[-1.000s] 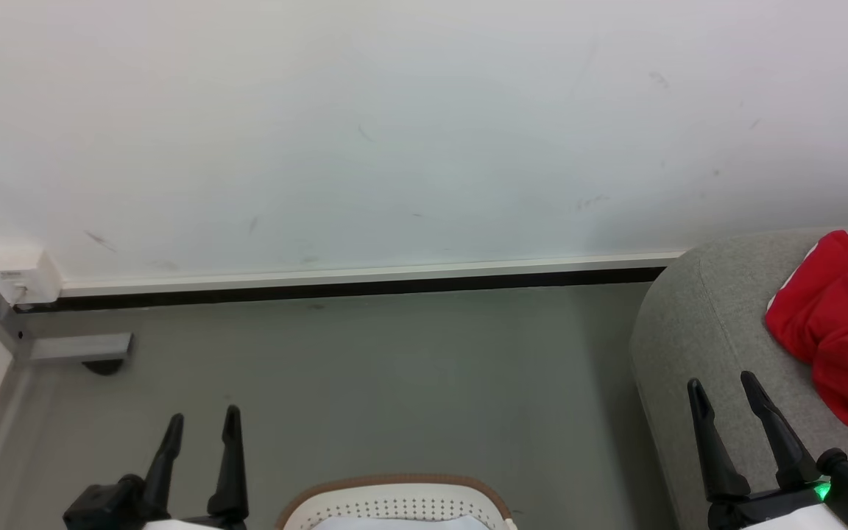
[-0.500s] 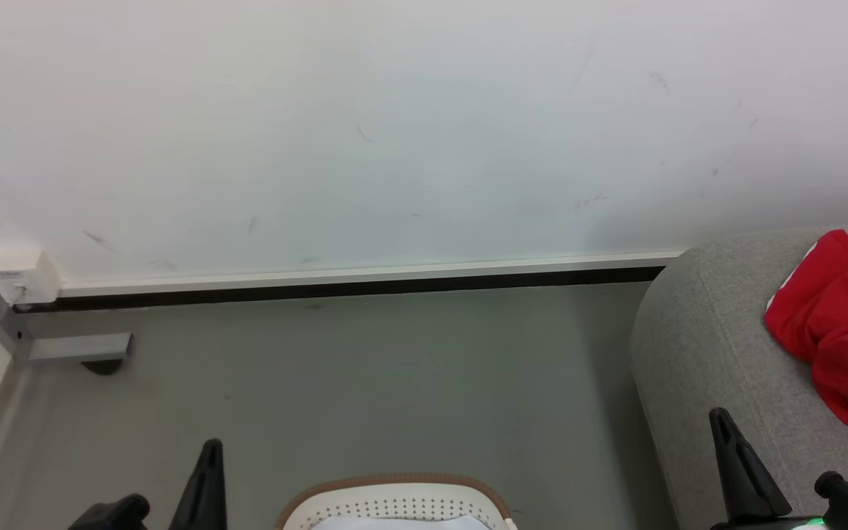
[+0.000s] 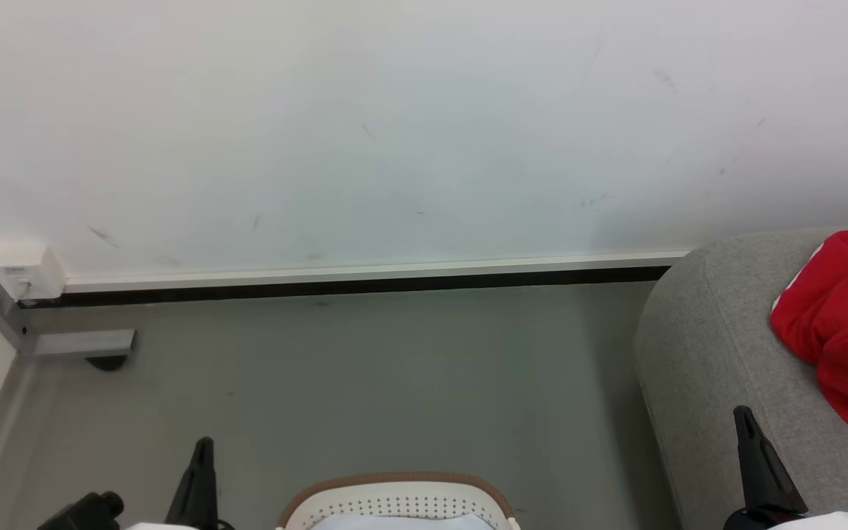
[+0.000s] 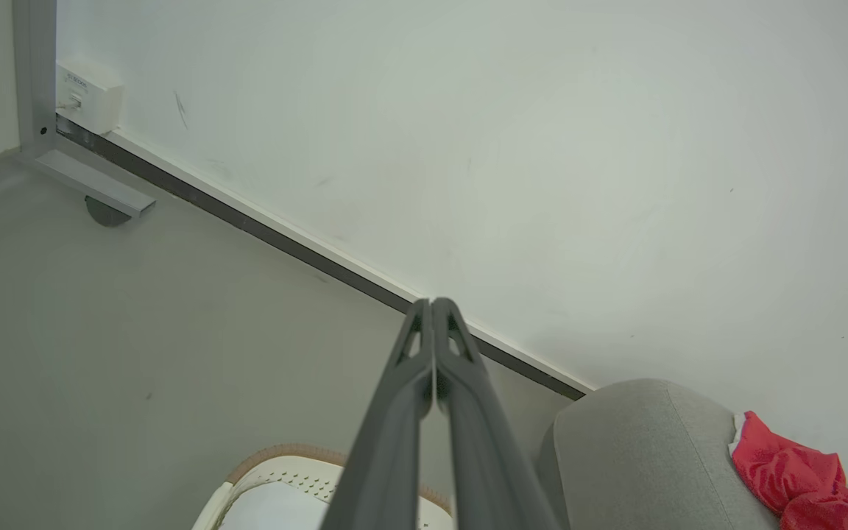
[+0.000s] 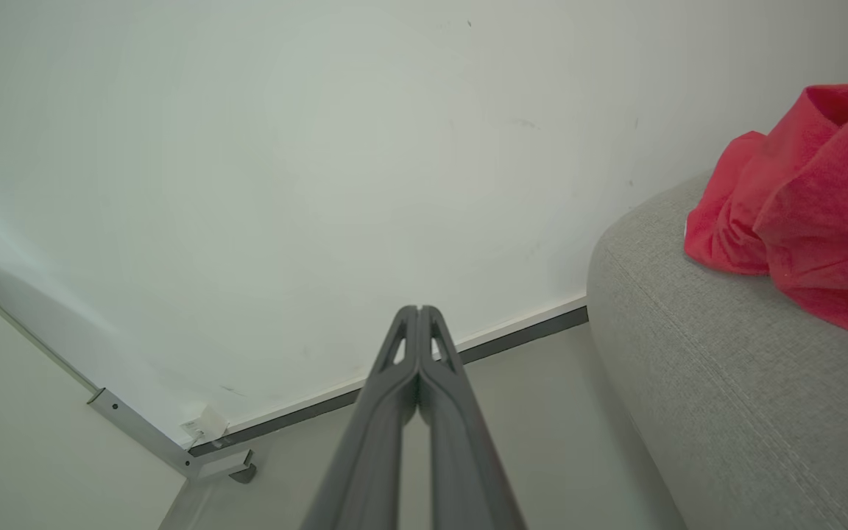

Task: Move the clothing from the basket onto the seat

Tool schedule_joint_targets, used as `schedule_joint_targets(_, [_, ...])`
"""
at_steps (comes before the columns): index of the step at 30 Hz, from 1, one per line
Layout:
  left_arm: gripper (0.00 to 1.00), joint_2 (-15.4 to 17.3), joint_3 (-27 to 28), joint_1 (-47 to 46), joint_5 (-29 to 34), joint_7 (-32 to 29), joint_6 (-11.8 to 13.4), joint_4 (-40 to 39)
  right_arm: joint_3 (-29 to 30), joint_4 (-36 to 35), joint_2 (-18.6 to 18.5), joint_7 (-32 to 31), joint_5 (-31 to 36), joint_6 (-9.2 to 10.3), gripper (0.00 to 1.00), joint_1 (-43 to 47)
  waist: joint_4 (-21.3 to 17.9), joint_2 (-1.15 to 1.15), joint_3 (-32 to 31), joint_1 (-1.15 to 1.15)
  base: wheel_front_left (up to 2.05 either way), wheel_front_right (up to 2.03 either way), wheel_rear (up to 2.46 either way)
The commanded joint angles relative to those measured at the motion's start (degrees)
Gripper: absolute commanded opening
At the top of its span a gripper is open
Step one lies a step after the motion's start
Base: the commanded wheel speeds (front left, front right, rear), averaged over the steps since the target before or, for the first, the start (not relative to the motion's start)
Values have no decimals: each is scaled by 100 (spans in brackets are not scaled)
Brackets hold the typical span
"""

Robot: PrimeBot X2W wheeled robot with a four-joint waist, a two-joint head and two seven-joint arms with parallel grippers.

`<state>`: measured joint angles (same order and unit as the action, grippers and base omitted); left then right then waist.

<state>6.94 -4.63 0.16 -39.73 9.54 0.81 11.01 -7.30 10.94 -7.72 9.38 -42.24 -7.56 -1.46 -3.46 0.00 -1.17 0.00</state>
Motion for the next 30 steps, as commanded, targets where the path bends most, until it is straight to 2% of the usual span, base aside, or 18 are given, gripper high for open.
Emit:
schedule_joint_targets(1, [0,13,69,-163,-220,-56,-48,-51,73,-57,-20,-47,-207,2,0,-177,5,0,2,0,0,0,0])
schedule_joint_targets(30, [0,-144,469,-359,-2115,-641,-345,74,517,72,129,-583,-2052,5,0,-300,98,0,38,0,0,0,0])
